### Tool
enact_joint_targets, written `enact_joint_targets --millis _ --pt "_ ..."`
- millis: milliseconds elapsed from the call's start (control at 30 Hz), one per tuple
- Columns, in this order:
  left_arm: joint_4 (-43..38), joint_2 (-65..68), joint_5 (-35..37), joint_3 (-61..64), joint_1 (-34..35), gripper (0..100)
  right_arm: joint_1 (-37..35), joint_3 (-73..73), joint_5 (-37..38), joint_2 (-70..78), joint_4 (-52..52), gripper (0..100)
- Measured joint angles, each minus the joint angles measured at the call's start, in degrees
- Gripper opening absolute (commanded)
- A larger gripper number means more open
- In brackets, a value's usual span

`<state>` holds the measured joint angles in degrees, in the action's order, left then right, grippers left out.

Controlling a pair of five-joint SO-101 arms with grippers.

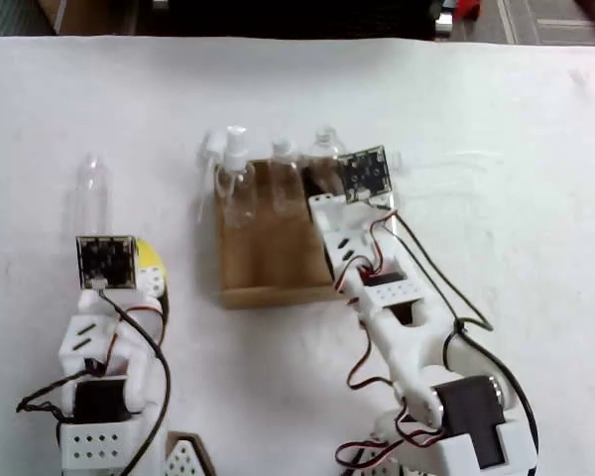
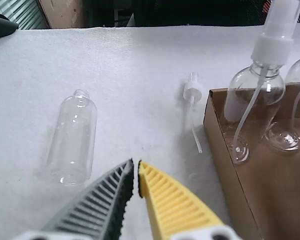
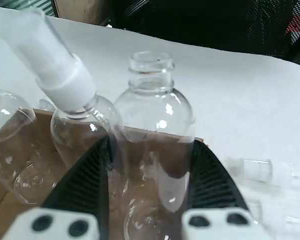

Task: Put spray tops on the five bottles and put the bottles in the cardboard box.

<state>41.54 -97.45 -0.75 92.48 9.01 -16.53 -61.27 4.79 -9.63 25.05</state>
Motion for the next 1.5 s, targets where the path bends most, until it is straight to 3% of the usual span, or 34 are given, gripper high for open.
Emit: enact_joint_targets --millis 133,567,733,1500 --pt "0.0 0.0 0.0 0.0 0.0 2 0.2 0.0 0.0 0.0 0.0 15.9" --pt "0.0 0.0 0.0 0.0 0.0 2 0.2 0.0 0.0 0.0 0.0 14.9" --pt "0.0 0.0 0.0 0.0 0.0 2 0.2 0.0 0.0 0.0 0.0 23.8" --pt "0.0 0.0 0.0 0.0 0.0 2 0.7 -2.0 2.8 -0.6 -0.7 23.8"
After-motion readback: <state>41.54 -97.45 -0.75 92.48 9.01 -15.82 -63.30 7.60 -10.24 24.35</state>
